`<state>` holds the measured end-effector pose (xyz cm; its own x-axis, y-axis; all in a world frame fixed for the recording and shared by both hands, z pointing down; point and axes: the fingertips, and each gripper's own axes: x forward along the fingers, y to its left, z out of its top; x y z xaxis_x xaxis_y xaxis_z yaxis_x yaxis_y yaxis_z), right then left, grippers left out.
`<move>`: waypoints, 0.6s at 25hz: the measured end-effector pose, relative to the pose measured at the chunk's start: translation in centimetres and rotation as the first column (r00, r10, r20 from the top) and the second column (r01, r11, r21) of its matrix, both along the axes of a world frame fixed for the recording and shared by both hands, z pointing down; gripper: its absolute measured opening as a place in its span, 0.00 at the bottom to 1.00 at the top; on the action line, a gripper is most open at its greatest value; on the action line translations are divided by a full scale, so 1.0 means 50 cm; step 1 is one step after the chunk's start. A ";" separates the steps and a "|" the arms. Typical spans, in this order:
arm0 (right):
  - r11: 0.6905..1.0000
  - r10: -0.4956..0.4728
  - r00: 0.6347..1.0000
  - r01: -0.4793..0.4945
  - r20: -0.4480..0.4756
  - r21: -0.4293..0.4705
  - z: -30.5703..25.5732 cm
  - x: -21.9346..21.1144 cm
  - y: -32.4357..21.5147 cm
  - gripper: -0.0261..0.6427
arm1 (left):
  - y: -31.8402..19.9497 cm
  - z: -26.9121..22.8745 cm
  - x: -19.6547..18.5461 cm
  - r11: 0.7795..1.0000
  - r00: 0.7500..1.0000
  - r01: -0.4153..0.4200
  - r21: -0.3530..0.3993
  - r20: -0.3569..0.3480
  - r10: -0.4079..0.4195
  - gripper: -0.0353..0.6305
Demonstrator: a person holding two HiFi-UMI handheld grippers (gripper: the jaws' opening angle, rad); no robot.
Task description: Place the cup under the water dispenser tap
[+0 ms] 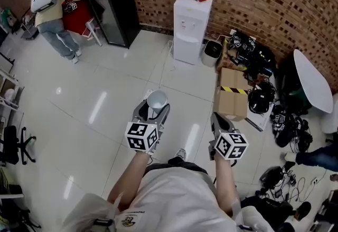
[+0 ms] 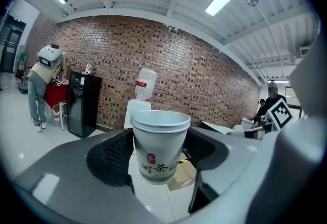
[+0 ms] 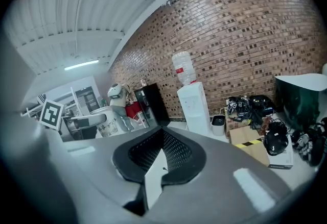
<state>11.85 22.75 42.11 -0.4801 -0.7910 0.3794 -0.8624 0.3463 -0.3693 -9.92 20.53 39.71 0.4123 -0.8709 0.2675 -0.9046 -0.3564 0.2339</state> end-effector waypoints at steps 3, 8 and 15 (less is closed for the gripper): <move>1.000 -0.001 1.000 0.002 0.014 -0.011 0.010 0.025 -0.055 0.04 | -0.057 -0.003 0.025 1.000 1.000 0.001 -0.002 0.008 -0.001 0.55; 0.999 -0.025 1.000 0.026 0.017 -0.044 0.038 0.026 -0.119 0.04 | -0.129 0.015 0.045 1.000 1.000 0.002 -0.026 0.026 -0.002 0.55; 0.997 -0.055 0.998 0.054 -0.008 -0.051 0.066 0.019 -0.257 0.04 | -0.284 0.059 0.060 0.999 1.000 -0.005 -0.035 0.012 0.005 0.55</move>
